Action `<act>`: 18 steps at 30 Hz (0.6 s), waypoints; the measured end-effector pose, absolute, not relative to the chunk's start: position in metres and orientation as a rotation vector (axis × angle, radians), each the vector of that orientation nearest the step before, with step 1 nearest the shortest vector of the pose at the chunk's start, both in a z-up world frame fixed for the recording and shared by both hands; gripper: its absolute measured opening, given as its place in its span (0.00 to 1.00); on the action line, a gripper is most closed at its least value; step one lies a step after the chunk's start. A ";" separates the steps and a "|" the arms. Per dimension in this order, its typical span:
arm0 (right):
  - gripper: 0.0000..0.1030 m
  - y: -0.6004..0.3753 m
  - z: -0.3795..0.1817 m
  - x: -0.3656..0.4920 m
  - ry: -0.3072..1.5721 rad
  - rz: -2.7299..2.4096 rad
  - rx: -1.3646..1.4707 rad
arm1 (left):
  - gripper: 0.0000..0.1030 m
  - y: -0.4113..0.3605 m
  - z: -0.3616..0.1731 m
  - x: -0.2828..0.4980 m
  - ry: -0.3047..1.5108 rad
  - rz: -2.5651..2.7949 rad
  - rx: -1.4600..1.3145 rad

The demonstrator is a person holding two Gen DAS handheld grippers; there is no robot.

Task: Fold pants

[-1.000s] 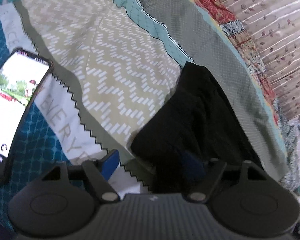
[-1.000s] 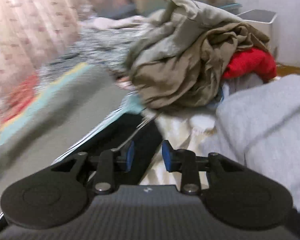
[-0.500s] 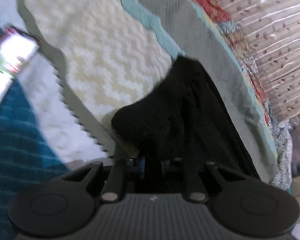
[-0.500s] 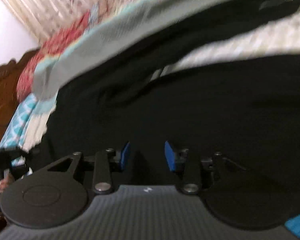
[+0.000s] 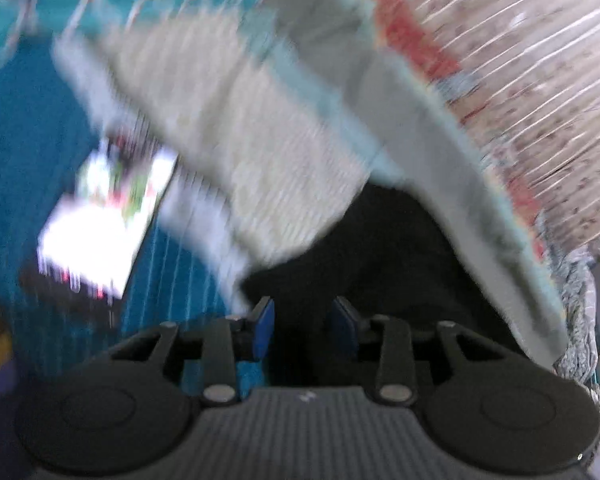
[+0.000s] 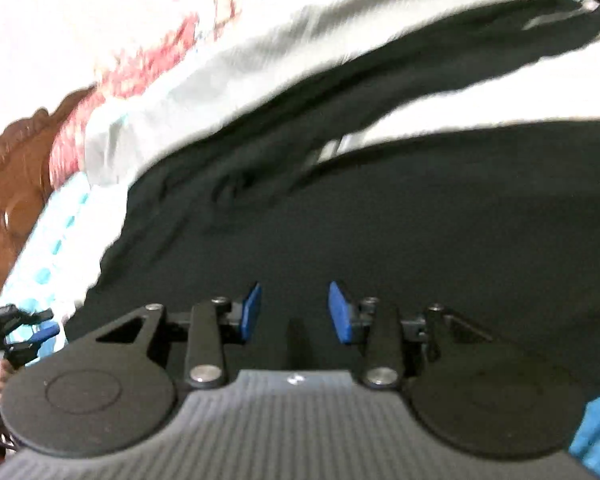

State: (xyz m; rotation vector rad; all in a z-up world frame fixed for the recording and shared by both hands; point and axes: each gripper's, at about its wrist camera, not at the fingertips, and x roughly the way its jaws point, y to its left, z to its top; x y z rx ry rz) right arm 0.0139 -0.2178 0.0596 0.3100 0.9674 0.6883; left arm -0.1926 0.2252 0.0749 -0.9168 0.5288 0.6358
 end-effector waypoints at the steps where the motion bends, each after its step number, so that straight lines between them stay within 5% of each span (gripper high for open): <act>1: 0.40 -0.231 0.067 0.021 0.941 0.659 0.327 | 0.34 0.228 0.091 -0.185 0.500 0.651 -0.843; 7: 0.41 -0.288 0.097 0.118 0.857 0.349 0.325 | 0.43 0.232 0.128 -0.045 0.573 0.574 -0.238; 12: 0.43 -0.325 0.099 0.236 0.824 0.178 0.452 | 0.58 0.228 0.101 0.095 0.665 0.412 -0.014; 18: 0.56 -0.343 0.080 0.348 0.874 -0.028 0.489 | 0.60 0.196 0.043 0.170 0.742 0.288 0.293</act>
